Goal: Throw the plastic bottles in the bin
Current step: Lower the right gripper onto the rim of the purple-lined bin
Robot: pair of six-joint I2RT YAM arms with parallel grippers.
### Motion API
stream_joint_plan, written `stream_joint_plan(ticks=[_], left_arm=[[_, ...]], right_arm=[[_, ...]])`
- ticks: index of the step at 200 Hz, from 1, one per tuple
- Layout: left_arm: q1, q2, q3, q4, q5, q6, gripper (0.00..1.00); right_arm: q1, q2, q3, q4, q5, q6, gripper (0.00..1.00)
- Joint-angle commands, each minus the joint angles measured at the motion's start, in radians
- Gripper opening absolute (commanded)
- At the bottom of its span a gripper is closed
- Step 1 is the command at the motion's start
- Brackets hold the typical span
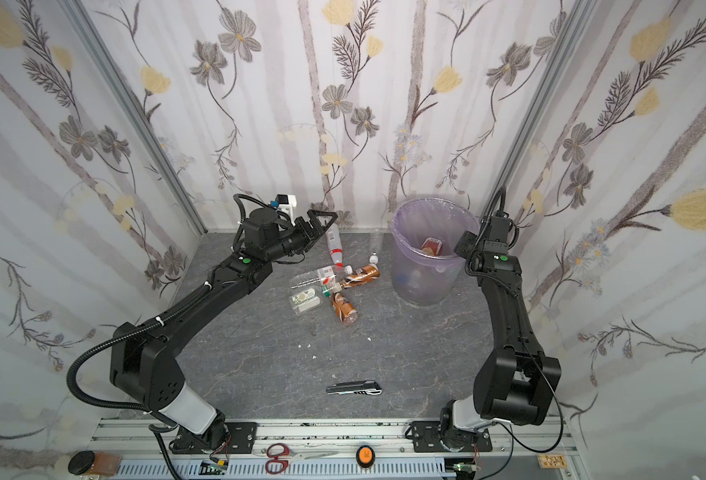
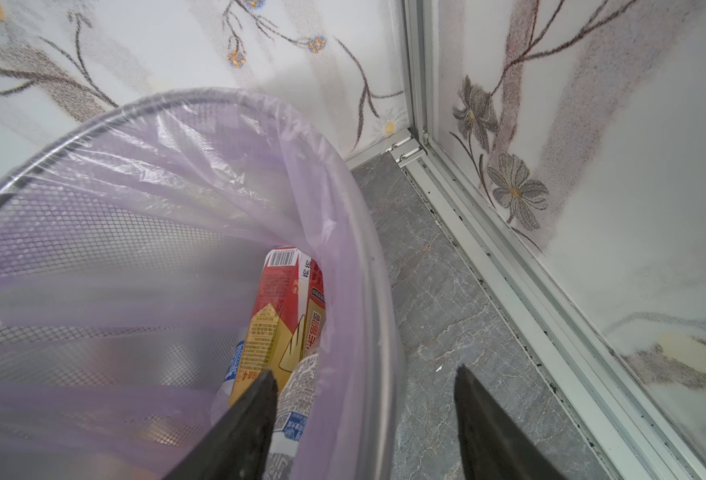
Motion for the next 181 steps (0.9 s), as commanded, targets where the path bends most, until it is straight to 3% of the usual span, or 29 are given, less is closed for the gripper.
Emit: stream_joint_plan(ticks=[1, 71, 96, 119, 141, 181], left_arm=[[0.0, -0.01, -0.003, 0.001, -0.016, 0.025, 1.0], [-0.002, -0.038, -0.016, -0.011, -0.038, 0.038, 1.0], [-0.003, -0.041, -0.016, -0.015, -0.041, 0.042, 1.0], [-0.003, -0.05, -0.016, -0.025, -0.048, 0.055, 1.0], [-0.003, -0.053, -0.003, -0.053, -0.061, 0.088, 1.0], [0.0, -0.072, 0.038, -0.14, -0.115, 0.165, 1.0]], right_arm=[[-0.001, 0.03, 0.025, -0.002, -0.019, -0.01, 0.53], [-0.005, 0.023, 0.023, -0.018, 0.009, -0.008, 0.33], [-0.008, 0.007, 0.012, -0.017, 0.013, -0.007, 0.11], [-0.01, -0.012, 0.015, -0.016, 0.02, -0.004, 0.1], [-0.009, -0.041, 0.031, -0.018, 0.02, 0.006, 0.0], [-0.005, -0.121, 0.097, -0.023, -0.011, 0.02, 0.0]])
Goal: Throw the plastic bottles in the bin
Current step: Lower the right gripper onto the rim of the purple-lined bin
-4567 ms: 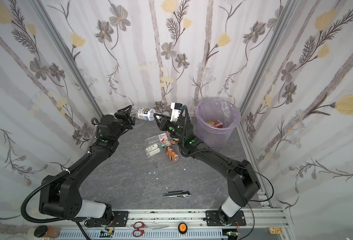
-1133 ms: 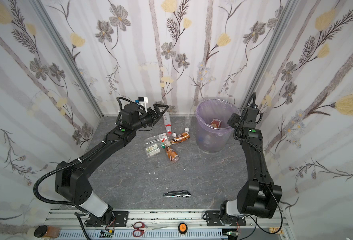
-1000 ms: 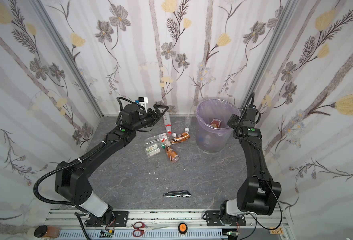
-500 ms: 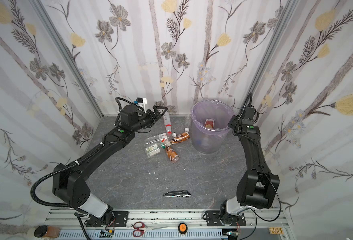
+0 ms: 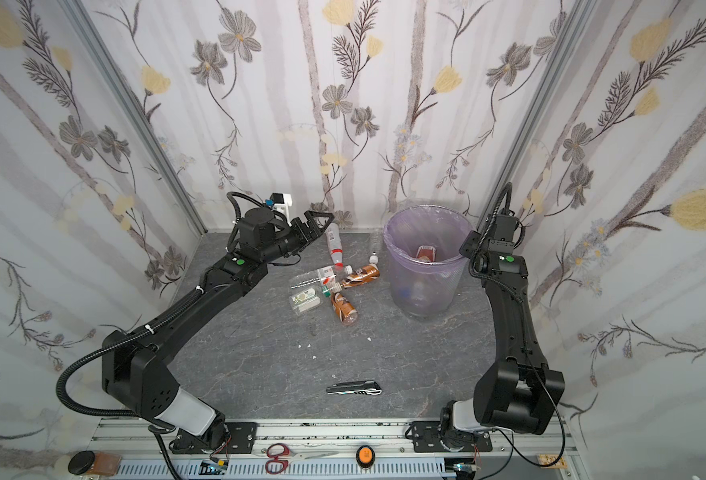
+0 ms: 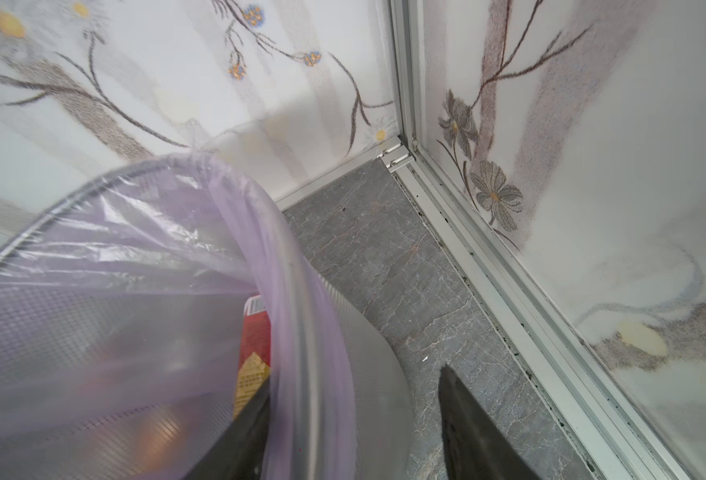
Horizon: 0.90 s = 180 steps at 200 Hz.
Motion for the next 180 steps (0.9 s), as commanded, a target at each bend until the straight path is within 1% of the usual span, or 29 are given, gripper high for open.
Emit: stream_joint_plan(ticks=[1, 35, 62, 80, 97, 118, 127, 138, 148, 157, 172, 180], left_arm=[[0.004, -0.017, 0.027, -0.046, -0.047, 0.065, 1.0], [0.009, -0.045, 0.031, -0.075, -0.074, 0.081, 1.0], [0.011, -0.057, 0.019, -0.083, -0.08, 0.076, 1.0], [0.005, -0.061, 0.007, -0.083, -0.075, 0.066, 1.0], [-0.001, -0.063, 0.001, -0.083, -0.08, 0.068, 1.0], [-0.005, -0.049, 0.014, -0.083, -0.078, 0.072, 1.0], [-0.006, -0.042, 0.021, -0.083, -0.074, 0.072, 1.0], [-0.009, -0.033, 0.028, -0.083, -0.072, 0.073, 1.0], [-0.013, -0.028, 0.03, -0.083, -0.073, 0.077, 1.0], [-0.014, -0.023, 0.029, -0.083, -0.073, 0.08, 1.0], [-0.014, -0.021, 0.028, -0.083, -0.067, 0.083, 1.0], [-0.014, -0.023, 0.024, -0.083, -0.063, 0.084, 1.0]], right_arm=[[0.002, -0.033, 0.047, 0.064, -0.024, 0.027, 0.0], [0.035, -0.053, 0.108, 0.047, -0.034, 0.033, 0.0], [0.061, -0.048, 0.118, 0.05, -0.017, 0.032, 0.0], [0.06, -0.042, 0.099, 0.027, -0.009, 0.015, 0.0], [0.058, -0.079, 0.041, 0.048, 0.011, 0.007, 0.0], [0.058, -0.118, -0.008, 0.063, -0.005, 0.01, 0.0], [0.06, -0.13, -0.023, 0.057, -0.023, 0.012, 0.1], [0.07, -0.147, -0.047, 0.055, -0.038, 0.012, 0.2], [0.085, -0.164, -0.067, 0.05, -0.038, 0.012, 0.28], [0.105, -0.175, -0.076, 0.037, -0.033, 0.01, 0.38], [0.14, -0.186, -0.078, 0.004, -0.029, 0.005, 0.42], [0.162, -0.19, -0.08, -0.014, -0.036, 0.003, 0.46]])
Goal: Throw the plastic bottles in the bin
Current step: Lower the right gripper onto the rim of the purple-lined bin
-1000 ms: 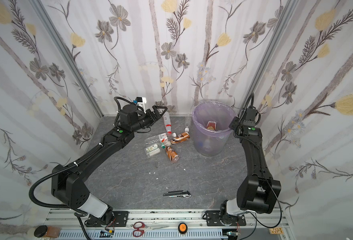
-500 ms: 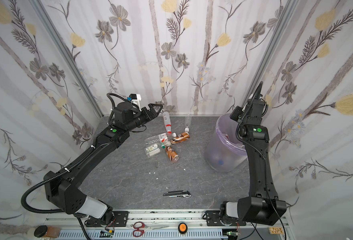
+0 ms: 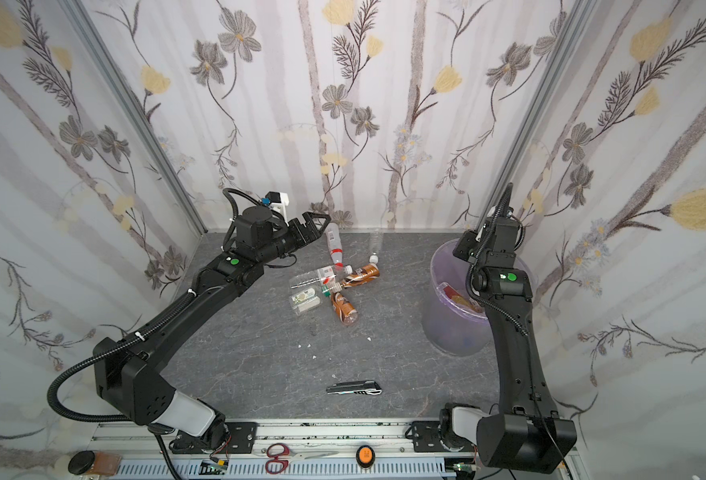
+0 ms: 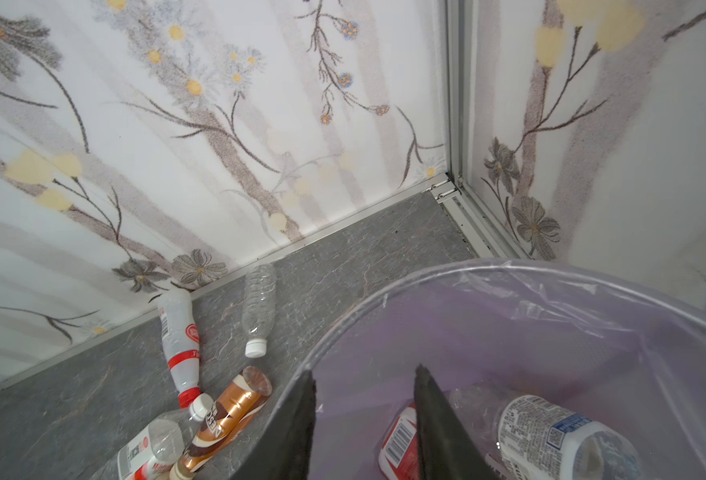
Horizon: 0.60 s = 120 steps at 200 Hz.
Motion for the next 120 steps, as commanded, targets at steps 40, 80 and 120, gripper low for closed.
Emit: stream_joint_plan(ticks=[40, 80, 120], left_arm=[[0.0, -0.029, -0.024, 0.015, -0.017, 0.028, 1.0], [0.0, -0.074, -0.065, 0.015, -0.039, 0.038, 1.0], [0.0, -0.106, -0.086, 0.015, -0.045, 0.044, 1.0]], right_arm=[[0.132, -0.027, -0.016, -0.122, -0.014, -0.036, 0.58], [0.193, -0.01, 0.0, -0.251, 0.018, -0.079, 0.62], [0.241, 0.065, 0.022, -0.337, 0.061, -0.126, 0.56]])
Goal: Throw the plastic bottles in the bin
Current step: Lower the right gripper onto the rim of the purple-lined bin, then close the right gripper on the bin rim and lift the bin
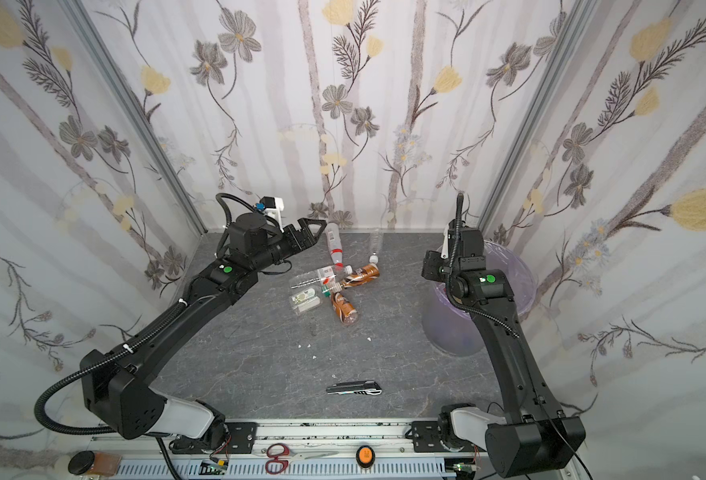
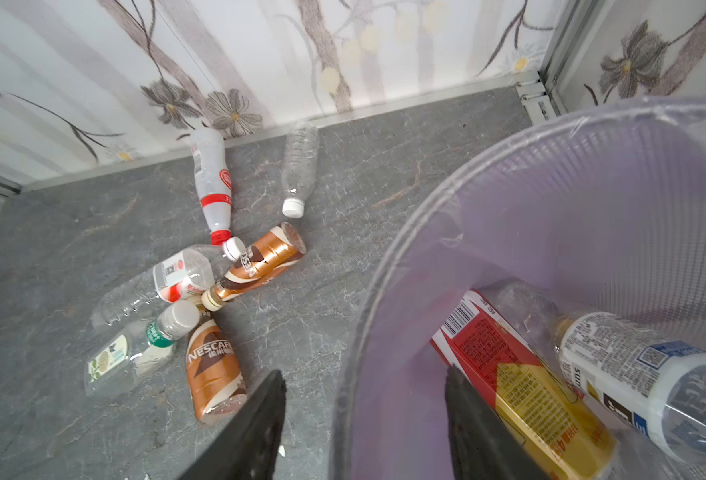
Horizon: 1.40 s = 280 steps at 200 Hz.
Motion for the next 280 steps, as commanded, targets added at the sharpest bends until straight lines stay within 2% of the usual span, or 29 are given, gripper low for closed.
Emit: stream_joint_plan(ticks=[1, 36, 56, 84, 120, 188, 240, 280], left_arm=[[0.0, -0.017, -0.007, 0.018, -0.015, 0.014, 1.0], [0.001, -0.027, -0.011, 0.019, -0.017, 0.014, 1.0], [0.0, -0.027, -0.011, 0.018, -0.014, 0.014, 1.0], [0.0, -0.031, -0.014, 0.018, -0.021, 0.016, 1.0], [-0.001, -0.033, -0.013, 0.018, -0.026, 0.017, 1.0], [0.003, -0.046, -0.012, 0.005, -0.049, 0.032, 1.0], [0.059, -0.069, -0.028, -0.006, -0.003, 0.003, 1.0], [0.087, -0.113, -0.063, -0.019, -0.006, -0.002, 1.0]], right_arm=[[0.029, 0.047, 0.019, -0.075, 0.042, -0.046, 0.56], [0.059, 0.11, 0.049, -0.11, 0.13, -0.057, 0.39], [0.071, 0.129, 0.057, -0.108, 0.129, -0.057, 0.25], [0.081, 0.16, 0.066, -0.118, 0.165, -0.064, 0.0], [0.085, 0.147, 0.098, -0.118, 0.205, -0.065, 0.0], [0.127, 0.127, 0.268, -0.135, 0.25, -0.057, 0.0], [0.194, 0.189, 0.485, -0.134, 0.287, -0.062, 0.0], [0.229, 0.311, 0.605, -0.136, 0.291, -0.076, 0.0]])
